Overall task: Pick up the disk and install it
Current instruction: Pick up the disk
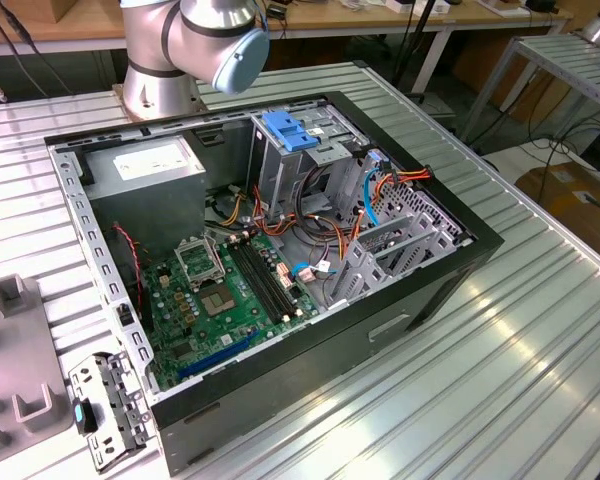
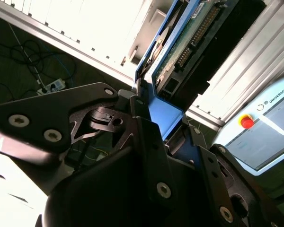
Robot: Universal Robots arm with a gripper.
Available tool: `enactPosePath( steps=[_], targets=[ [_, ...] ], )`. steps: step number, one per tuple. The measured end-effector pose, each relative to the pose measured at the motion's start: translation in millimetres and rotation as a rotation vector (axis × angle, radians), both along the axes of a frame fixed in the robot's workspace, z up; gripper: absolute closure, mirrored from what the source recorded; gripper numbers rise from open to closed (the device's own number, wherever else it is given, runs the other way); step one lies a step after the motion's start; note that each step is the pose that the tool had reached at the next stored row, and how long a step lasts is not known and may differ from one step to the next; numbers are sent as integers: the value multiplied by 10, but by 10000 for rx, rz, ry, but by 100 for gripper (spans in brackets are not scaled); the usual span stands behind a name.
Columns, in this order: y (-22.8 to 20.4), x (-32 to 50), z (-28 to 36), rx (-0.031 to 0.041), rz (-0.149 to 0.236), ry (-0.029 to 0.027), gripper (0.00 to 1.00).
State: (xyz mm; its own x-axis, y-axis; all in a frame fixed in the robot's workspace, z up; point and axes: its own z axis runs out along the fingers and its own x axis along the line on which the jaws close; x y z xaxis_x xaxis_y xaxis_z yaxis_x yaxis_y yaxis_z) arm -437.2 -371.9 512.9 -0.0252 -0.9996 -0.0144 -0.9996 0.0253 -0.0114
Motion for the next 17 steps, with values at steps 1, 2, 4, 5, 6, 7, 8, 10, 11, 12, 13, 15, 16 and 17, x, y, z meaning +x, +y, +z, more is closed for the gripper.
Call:
enactPosePath(
  steps=[1, 2, 4, 5, 6, 7, 8, 10, 11, 12, 13, 15, 16, 17],
  targets=[
    [0, 10, -1, 1, 0, -2, 63],
    [0, 18, 0, 0, 0, 0, 63],
    [0, 33, 0, 0, 0, 0, 63],
    [0, 41, -1, 0, 0, -1, 63],
    [0, 49, 0, 0, 0, -1, 63],
    [0, 60, 0, 1, 0, -1, 63],
    [0, 67, 0, 0, 0, -1, 63],
    [0, 91, -1, 0, 0, -1, 63],
    [0, 99, 0, 0, 0, -1, 63],
    [0, 106, 0, 0, 0, 0, 63],
    [0, 114, 0, 0, 0, -1, 63],
    [0, 131, 0, 0, 0, -1, 63],
    [0, 145, 0, 0, 0, -1, 63],
    [0, 159, 0, 0, 0, 0, 63]
  ],
)
